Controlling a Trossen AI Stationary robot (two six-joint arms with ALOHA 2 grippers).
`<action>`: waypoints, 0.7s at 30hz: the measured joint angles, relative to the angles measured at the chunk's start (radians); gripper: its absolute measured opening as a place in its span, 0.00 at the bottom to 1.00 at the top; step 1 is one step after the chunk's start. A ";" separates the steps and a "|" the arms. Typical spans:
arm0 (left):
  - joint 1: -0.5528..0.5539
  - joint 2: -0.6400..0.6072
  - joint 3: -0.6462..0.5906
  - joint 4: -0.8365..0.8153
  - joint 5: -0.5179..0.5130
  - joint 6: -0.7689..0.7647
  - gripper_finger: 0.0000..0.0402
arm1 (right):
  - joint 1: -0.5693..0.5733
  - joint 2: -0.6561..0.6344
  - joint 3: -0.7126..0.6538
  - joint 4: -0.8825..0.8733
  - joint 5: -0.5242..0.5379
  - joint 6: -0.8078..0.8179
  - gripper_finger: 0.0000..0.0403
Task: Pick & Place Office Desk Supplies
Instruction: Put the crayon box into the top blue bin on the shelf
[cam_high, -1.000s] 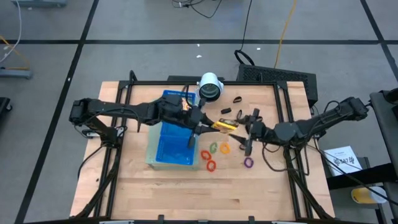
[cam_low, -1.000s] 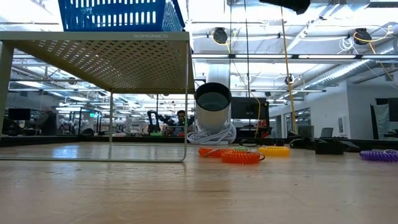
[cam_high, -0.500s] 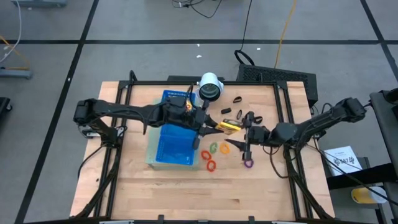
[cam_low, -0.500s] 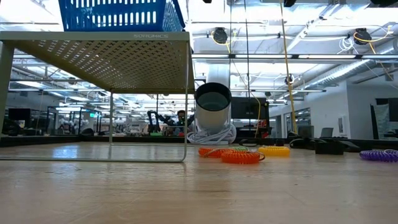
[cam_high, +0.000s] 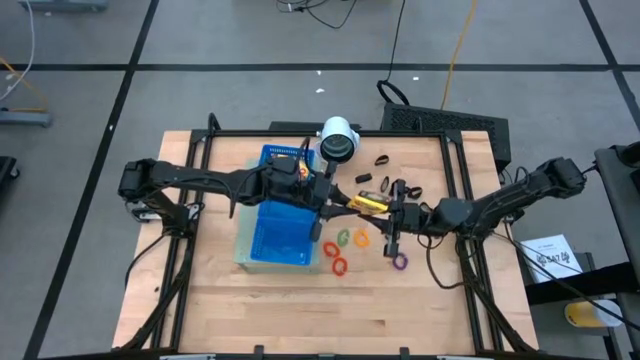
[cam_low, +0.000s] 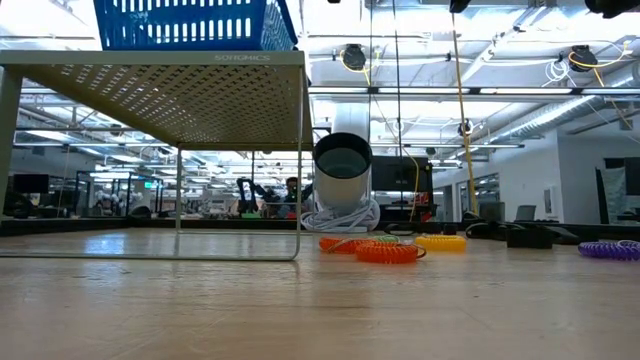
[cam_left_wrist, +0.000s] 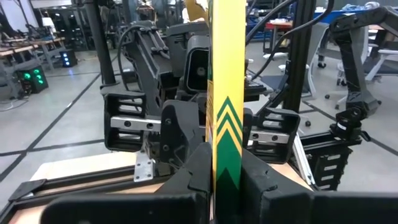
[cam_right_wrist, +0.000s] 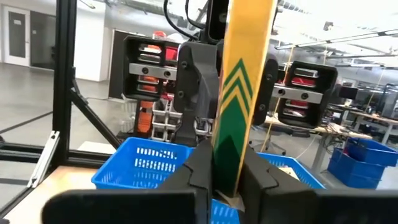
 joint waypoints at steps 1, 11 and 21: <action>0.000 0.000 0.000 0.000 -0.001 -0.001 0.08 | 0.000 0.000 0.000 0.005 -0.001 0.001 0.09; 0.001 0.000 0.000 -0.029 -0.016 -0.008 0.09 | 0.001 -0.002 0.000 0.050 -0.005 -0.004 0.17; -0.004 0.000 -0.001 -0.041 -0.023 -0.014 0.14 | 0.000 -0.002 0.001 0.023 0.054 -0.010 0.05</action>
